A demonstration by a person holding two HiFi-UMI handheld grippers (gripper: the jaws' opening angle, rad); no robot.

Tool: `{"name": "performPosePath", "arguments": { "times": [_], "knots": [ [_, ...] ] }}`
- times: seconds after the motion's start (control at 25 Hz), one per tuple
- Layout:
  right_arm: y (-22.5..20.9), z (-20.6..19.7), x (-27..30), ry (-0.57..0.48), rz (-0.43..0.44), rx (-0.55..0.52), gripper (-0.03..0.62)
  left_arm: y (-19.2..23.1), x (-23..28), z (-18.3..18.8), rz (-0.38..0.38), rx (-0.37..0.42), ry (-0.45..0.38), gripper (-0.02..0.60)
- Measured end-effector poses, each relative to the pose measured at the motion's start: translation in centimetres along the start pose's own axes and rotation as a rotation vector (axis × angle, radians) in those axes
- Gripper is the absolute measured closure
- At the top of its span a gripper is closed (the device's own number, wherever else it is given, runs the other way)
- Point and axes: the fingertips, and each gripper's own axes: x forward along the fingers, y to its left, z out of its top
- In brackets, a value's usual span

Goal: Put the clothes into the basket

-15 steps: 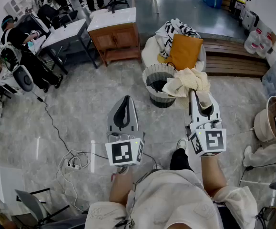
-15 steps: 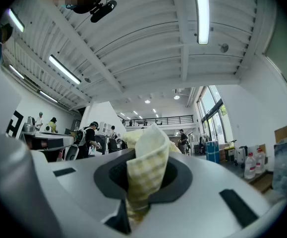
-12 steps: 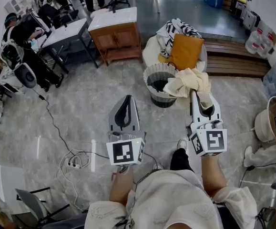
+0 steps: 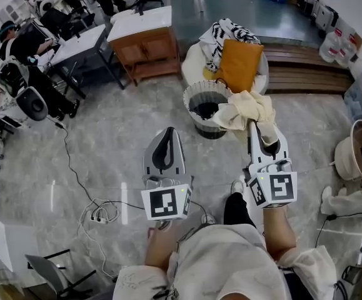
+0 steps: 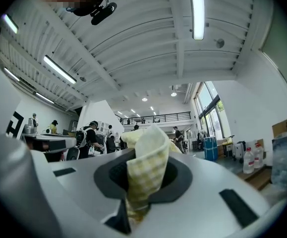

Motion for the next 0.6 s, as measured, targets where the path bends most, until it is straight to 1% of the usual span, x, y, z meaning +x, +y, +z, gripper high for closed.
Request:
{"name": "performPosePath", "arguments": {
  "times": [0.44, 0.6],
  "knots": [
    [-5.9, -1.1, 3.7, 0.02, -0.011, 0.004, 0.554, -3.4, 6.8, -1.0, -0.019, -0.007, 0.022, 0.575],
    [-8.0, -1.3, 5.9, 0.016, -0.008, -0.006, 0.554, -4.3, 9.8, -1.4, -0.026, -0.002, 0.026, 0.575]
  ]
}}
